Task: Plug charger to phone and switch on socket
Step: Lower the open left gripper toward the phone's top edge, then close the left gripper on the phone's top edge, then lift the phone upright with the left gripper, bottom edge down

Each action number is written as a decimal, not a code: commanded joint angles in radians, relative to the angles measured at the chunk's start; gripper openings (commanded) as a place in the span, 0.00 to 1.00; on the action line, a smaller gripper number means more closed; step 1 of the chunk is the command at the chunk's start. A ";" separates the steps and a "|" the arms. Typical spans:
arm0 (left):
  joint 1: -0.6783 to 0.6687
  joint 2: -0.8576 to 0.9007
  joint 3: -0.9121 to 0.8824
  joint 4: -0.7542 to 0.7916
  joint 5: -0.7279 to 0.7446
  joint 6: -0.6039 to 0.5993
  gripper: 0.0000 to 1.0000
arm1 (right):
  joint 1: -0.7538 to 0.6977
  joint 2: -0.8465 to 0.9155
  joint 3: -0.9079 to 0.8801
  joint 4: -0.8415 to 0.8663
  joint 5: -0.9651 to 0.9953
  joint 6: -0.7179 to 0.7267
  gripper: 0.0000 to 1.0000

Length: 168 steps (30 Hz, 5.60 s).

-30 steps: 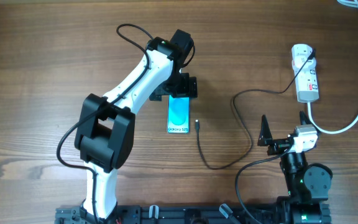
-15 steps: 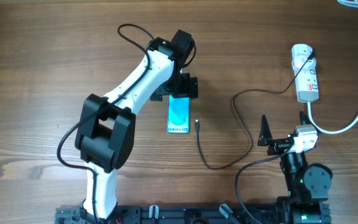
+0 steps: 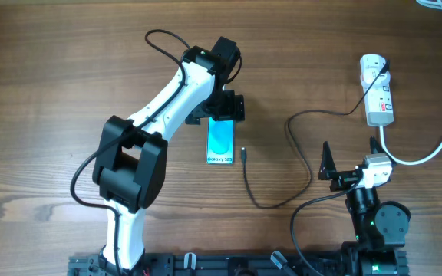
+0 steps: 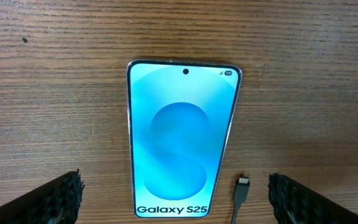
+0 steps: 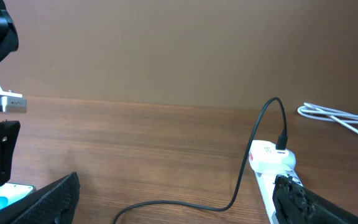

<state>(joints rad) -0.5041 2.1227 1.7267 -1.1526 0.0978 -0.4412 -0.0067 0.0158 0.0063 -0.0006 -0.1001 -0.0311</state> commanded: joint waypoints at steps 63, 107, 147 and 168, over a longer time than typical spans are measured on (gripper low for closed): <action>-0.073 0.021 -0.254 0.276 -0.118 -0.095 1.00 | -0.004 -0.005 -0.001 0.003 0.006 0.008 1.00; -0.074 0.021 -0.255 0.239 -0.075 -0.094 0.96 | -0.004 -0.005 -0.001 0.003 0.006 0.008 1.00; -0.029 -0.161 -0.026 -0.074 0.563 0.024 0.74 | -0.004 -0.005 -0.001 0.003 0.006 0.008 1.00; 0.223 -0.245 -0.026 -0.074 1.479 0.010 0.69 | -0.004 -0.005 -0.001 0.003 0.006 0.007 1.00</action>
<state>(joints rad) -0.2897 1.9049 1.6760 -1.2240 1.3582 -0.4385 -0.0067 0.0158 0.0063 -0.0002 -0.1001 -0.0311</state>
